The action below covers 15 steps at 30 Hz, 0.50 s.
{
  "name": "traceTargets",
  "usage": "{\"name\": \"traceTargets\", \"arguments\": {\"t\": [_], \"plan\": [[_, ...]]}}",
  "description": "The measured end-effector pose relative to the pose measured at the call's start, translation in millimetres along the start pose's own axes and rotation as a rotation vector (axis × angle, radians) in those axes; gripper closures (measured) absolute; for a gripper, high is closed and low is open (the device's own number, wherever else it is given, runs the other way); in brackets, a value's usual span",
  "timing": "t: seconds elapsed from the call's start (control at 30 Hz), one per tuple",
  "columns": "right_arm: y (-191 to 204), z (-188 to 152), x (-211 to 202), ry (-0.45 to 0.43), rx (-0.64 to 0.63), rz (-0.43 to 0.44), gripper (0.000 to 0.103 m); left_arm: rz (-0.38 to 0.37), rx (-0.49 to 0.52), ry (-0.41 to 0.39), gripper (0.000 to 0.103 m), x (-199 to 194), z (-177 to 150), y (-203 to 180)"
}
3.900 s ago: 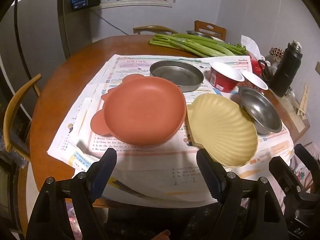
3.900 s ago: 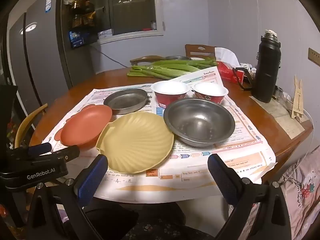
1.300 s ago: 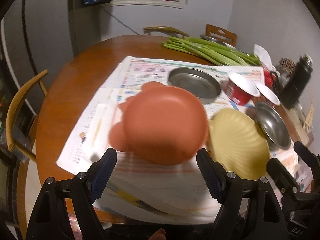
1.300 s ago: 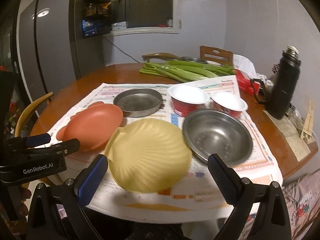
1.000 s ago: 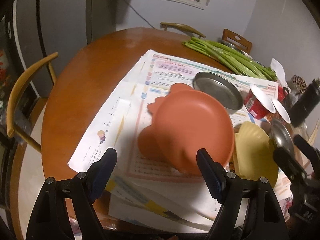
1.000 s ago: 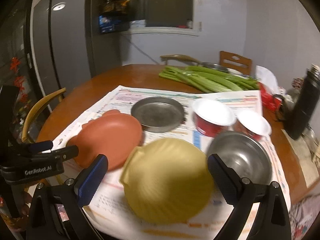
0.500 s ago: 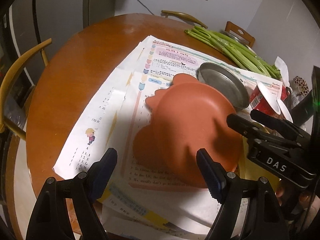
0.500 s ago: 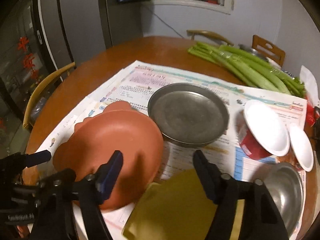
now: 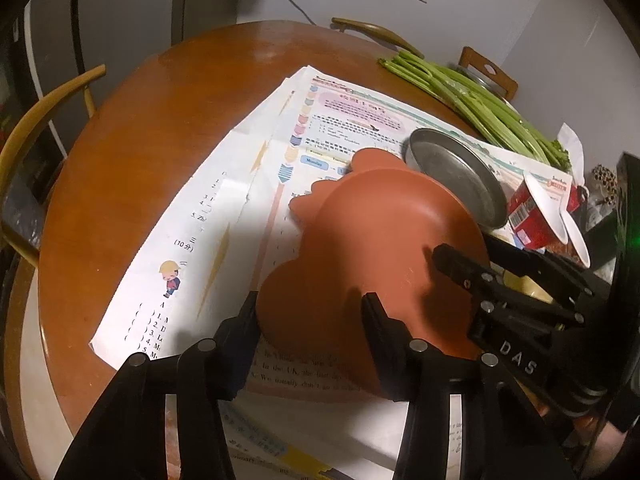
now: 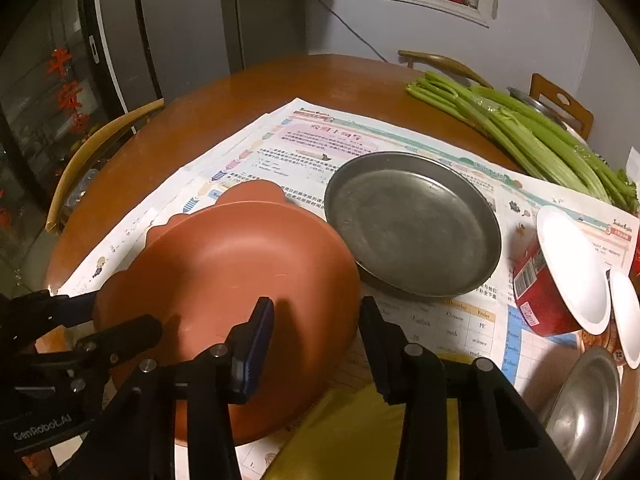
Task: Organize plates and bowls
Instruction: 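Reach the left gripper to the orange plate rim and close on it, then lift the orange plate with the left gripper, set it down beside the newspaper edge, open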
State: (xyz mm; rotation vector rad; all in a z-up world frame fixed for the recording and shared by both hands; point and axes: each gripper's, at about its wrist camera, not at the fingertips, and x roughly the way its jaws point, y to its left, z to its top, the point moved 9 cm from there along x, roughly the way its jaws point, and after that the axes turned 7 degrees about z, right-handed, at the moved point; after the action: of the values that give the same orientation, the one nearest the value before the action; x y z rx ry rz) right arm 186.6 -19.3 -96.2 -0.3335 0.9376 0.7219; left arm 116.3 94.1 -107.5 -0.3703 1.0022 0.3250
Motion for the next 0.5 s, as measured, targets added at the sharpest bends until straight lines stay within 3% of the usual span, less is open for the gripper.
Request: {"name": "traceTargets", "arguments": {"t": [0.5], "plan": [[31.5,29.5,-9.7,-0.061,-0.022,0.003,0.059,0.036,-0.064,-0.08,0.052,-7.1,43.7,39.0]]}}
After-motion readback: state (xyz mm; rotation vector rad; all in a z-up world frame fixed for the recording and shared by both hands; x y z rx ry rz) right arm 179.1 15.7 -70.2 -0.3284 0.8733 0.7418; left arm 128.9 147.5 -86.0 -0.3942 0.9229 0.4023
